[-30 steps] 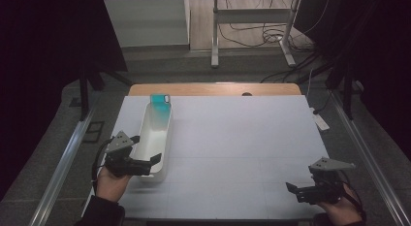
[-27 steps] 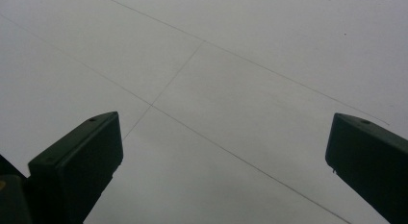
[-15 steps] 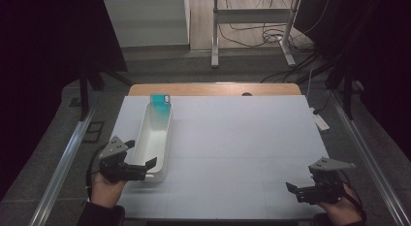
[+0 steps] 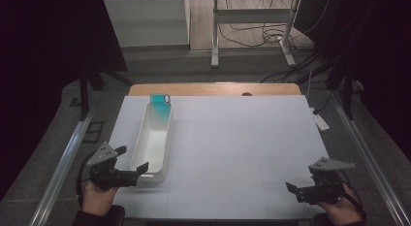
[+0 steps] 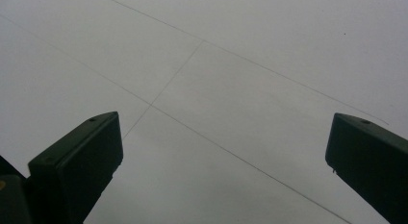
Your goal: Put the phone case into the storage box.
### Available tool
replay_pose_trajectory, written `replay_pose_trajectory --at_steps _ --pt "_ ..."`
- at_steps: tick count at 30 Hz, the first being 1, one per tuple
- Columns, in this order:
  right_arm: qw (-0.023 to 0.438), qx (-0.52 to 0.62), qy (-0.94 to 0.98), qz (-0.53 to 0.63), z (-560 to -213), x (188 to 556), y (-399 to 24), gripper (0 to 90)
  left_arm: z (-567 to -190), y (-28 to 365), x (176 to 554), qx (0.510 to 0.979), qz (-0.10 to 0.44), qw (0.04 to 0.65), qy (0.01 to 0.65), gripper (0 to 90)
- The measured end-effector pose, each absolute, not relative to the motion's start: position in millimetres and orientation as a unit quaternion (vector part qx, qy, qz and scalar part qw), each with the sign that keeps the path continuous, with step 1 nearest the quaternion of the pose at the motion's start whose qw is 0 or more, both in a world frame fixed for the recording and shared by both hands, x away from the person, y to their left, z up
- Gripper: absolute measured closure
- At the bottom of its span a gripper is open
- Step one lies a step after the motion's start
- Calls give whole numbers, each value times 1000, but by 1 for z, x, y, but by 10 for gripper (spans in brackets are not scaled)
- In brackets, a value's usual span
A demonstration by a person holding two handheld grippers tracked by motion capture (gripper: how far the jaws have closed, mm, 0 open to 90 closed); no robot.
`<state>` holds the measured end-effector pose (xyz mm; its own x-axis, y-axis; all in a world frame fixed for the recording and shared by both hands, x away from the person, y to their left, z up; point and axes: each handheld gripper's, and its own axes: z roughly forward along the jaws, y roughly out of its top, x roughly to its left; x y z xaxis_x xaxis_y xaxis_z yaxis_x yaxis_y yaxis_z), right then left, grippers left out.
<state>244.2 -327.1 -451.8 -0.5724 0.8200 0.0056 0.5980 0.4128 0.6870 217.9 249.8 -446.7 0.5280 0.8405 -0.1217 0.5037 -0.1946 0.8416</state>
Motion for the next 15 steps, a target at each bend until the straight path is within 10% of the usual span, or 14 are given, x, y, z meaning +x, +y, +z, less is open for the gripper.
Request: replay_pose_trajectory --at_steps 15 --pt "170 431 824 327 -452 244 -327 0 -449 255 205 749 190 444 454 2"
